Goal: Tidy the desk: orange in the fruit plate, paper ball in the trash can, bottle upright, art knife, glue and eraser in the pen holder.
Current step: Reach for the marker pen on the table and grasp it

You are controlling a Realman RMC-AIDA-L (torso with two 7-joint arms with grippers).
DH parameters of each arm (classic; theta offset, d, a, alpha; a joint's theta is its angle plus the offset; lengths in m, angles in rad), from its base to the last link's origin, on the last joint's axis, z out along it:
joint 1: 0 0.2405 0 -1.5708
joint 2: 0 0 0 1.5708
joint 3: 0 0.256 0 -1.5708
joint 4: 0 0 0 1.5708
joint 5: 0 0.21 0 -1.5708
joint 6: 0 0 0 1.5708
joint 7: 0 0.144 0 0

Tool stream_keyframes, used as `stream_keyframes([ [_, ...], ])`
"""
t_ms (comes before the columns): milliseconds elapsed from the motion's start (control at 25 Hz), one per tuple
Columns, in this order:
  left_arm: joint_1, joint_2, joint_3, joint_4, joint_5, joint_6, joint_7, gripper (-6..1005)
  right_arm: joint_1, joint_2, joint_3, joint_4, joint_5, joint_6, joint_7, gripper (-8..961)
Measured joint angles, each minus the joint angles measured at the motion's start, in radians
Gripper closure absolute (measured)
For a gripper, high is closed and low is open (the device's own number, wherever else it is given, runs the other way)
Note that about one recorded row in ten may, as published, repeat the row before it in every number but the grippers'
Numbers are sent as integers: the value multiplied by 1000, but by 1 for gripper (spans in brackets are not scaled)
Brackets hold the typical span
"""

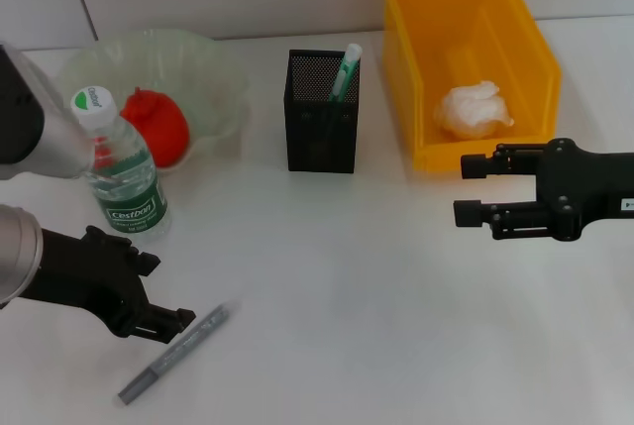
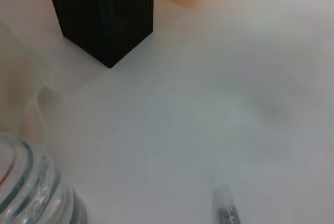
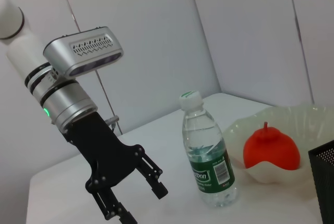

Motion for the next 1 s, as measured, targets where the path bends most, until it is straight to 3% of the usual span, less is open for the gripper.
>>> stream_keyframes([
  [520,-62,-1,47,35,50,63,-140,213,35,3,-2,7,-36,51,-1,230],
  [720,-96,-1,121,40,121,62,-233,213,49,3,-15,8,-43,59,-1,230],
  [1000,-107,-2,134,27,135,35,-256,213,64,3,-85,8,-51,78,-1,230],
])
